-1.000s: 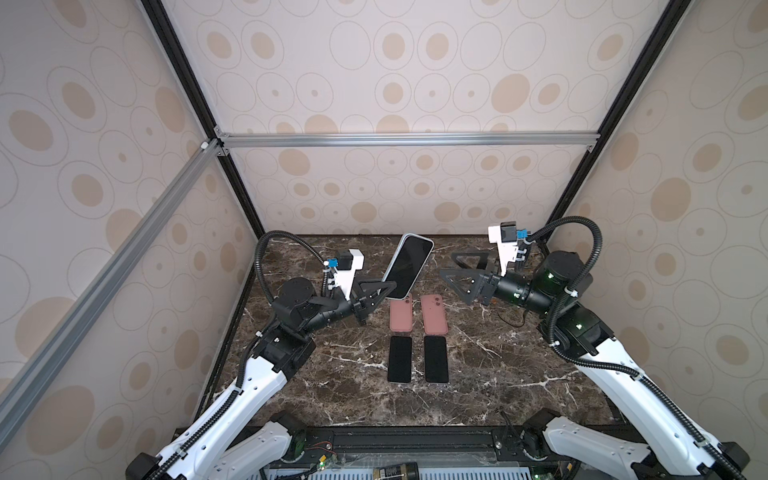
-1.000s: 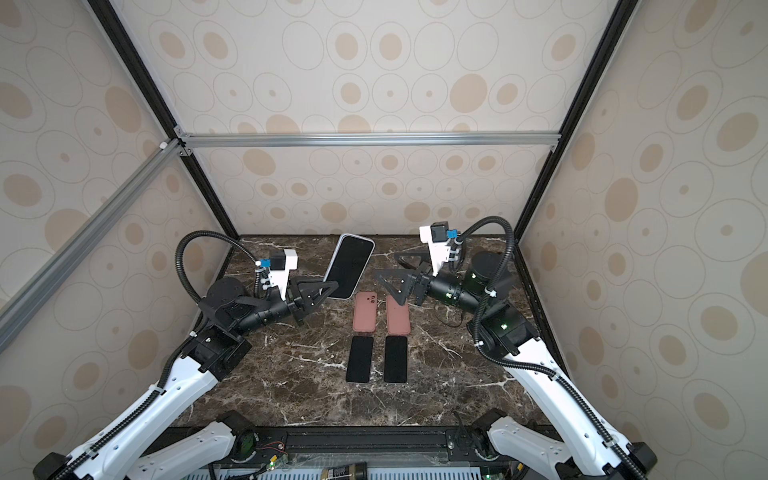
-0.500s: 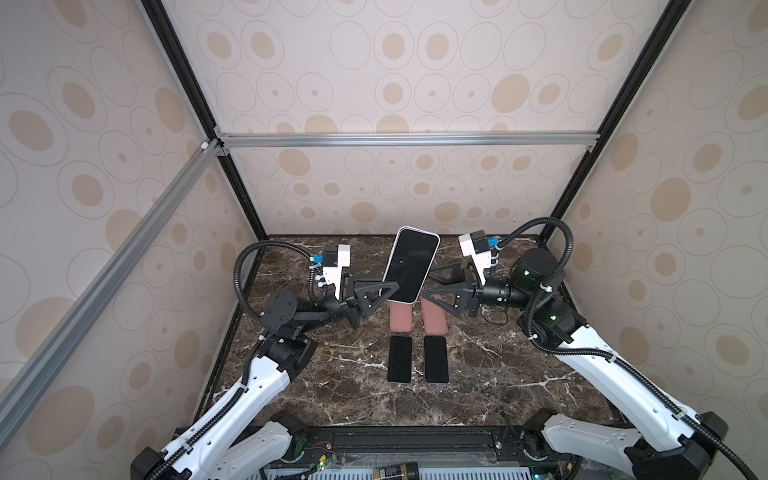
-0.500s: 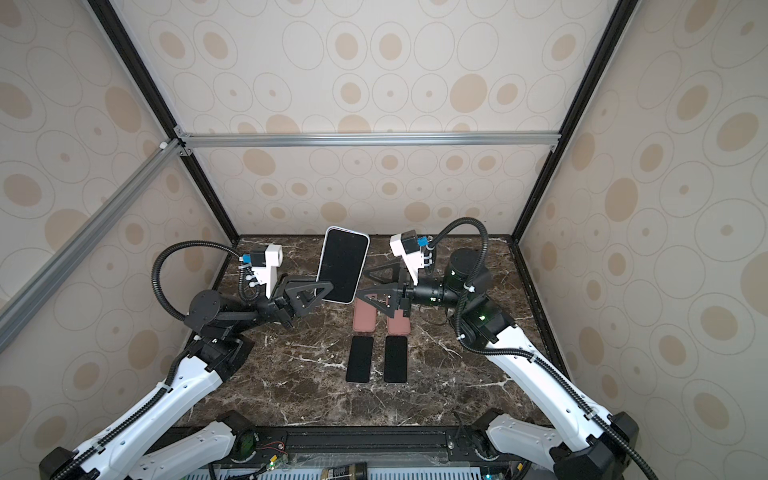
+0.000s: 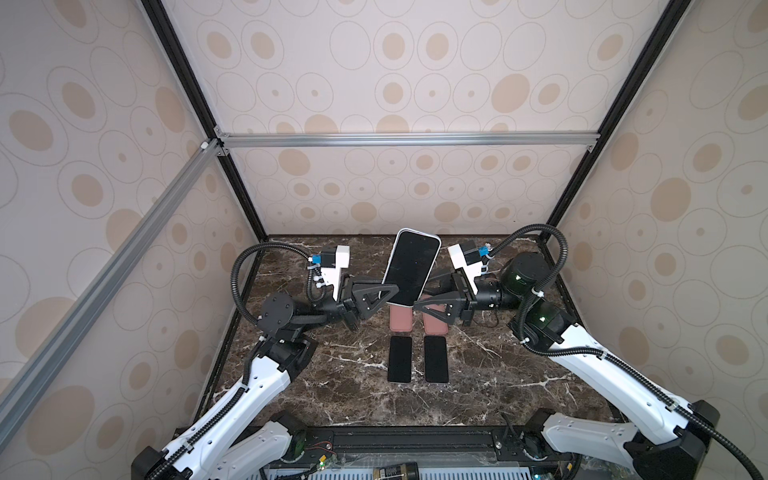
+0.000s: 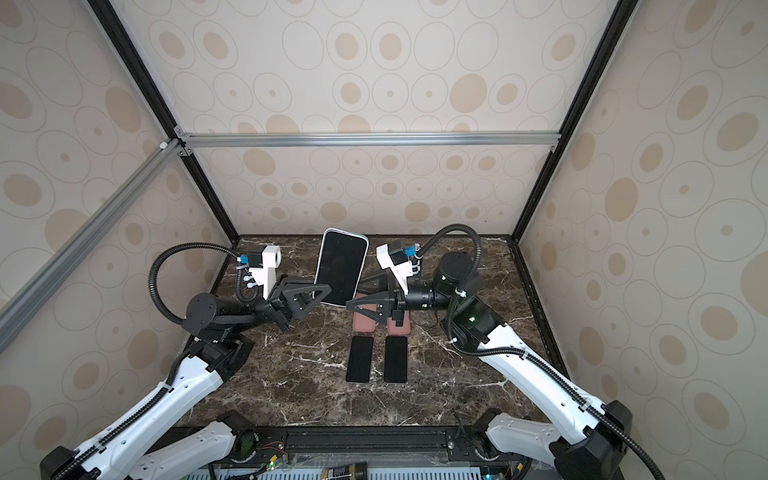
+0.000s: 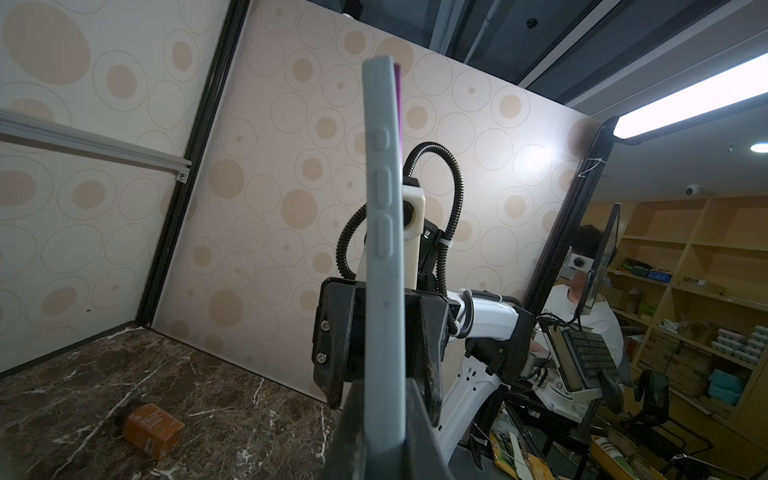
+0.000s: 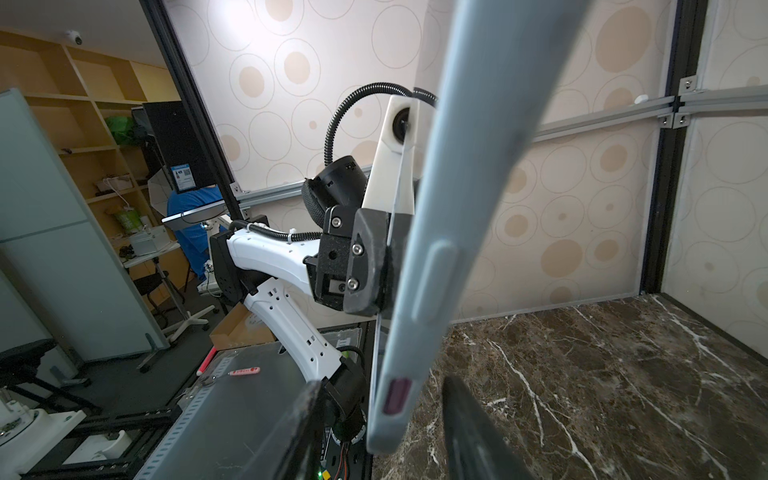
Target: Take the phone out of the phone case
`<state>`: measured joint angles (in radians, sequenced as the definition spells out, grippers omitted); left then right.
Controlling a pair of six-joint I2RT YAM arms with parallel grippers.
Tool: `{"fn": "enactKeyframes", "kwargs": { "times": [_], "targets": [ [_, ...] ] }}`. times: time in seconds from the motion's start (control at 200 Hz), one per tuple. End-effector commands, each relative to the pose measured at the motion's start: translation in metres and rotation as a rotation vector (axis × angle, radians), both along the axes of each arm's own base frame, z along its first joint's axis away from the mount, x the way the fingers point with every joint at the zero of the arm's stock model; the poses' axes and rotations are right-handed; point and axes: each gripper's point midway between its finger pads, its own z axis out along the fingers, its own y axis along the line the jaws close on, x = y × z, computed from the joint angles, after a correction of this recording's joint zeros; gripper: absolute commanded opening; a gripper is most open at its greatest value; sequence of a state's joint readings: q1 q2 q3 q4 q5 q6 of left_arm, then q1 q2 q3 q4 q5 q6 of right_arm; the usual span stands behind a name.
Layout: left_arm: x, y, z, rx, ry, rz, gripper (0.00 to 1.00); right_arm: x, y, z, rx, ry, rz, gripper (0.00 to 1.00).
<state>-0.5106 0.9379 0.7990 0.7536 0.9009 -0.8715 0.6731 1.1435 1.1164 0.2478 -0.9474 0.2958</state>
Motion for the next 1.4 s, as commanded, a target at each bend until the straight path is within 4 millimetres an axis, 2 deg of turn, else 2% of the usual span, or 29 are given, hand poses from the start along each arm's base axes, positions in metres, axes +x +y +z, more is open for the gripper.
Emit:
{"fn": "enactKeyframes", "kwargs": {
  "times": [0.0, 0.795, 1.075, 1.195, 1.325, 1.395],
  "targets": [
    [-0.015, 0.008, 0.023, -0.060, -0.098, -0.016, 0.00, -0.007, 0.001, 0.010, 0.012, -0.045, 0.030, 0.47],
    [-0.014, 0.004, 0.013, -0.037, -0.080, -0.030, 0.00, -0.006, 0.010, 0.009, -0.008, -0.026, 0.040, 0.32],
    [-0.009, 0.003, 0.005, -0.011, -0.088, -0.004, 0.00, -0.005, 0.010, 0.011, 0.001, -0.019, 0.032, 0.18],
    [-0.005, 0.002, 0.002, 0.009, -0.103, 0.020, 0.00, -0.001, 0.009, 0.008, 0.007, -0.010, 0.006, 0.00],
    [-0.003, 0.002, 0.000, 0.044, -0.154, 0.059, 0.00, -0.001, 0.006, 0.006, 0.013, -0.020, -0.023, 0.00],
    [0.001, 0.004, 0.003, 0.072, -0.195, 0.123, 0.19, 0.000, 0.002, 0.007, 0.011, -0.036, -0.055, 0.00]
  ]
}}
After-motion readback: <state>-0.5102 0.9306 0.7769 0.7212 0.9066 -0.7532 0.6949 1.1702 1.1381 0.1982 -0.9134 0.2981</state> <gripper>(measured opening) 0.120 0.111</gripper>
